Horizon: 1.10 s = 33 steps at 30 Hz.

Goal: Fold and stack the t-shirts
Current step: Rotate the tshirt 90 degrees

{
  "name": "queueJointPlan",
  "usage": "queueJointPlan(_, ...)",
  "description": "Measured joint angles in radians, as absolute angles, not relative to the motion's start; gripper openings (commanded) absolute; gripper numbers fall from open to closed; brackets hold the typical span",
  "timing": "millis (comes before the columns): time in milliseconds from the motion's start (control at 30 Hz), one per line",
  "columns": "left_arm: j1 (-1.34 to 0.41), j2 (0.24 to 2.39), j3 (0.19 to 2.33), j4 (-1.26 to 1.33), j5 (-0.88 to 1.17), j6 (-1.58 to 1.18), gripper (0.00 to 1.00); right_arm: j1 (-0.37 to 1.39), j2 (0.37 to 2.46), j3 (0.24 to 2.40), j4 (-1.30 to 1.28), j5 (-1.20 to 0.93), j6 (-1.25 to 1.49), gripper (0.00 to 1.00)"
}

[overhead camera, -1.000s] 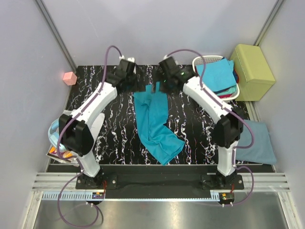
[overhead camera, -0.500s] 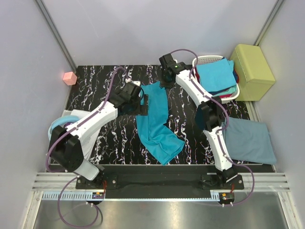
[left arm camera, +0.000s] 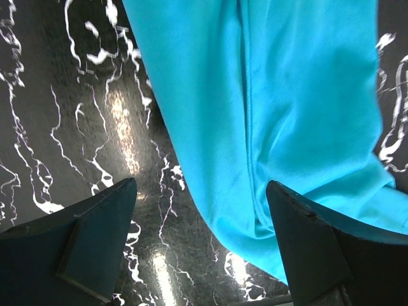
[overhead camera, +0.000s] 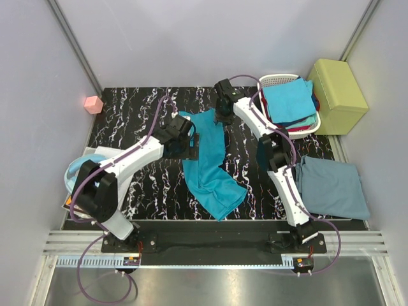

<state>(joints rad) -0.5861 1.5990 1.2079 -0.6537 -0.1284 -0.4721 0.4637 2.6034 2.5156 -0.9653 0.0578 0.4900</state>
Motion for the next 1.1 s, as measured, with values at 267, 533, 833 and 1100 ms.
queueJointPlan(267,-0.586,1.599,1.163,-0.658,-0.127,-0.471,0.86,0.425,2.688,2.583,-0.963,0.033,0.490,0.36)
queueJointPlan(533,-0.586,1.600,1.163,-0.656,-0.114,-0.469,0.85,0.424,2.704,2.600,-0.963,0.026,0.490,0.05)
queueJointPlan(833,-0.586,1.627,1.163,-0.657,-0.107,-0.460,0.83,0.406,2.741,2.654,-0.957,0.008,0.496,0.00)
queueJointPlan(1100,-0.586,1.650,1.165,-0.660,-0.104,-0.445,0.82,0.326,2.782,2.716,-0.926,-0.003,0.516,0.00)
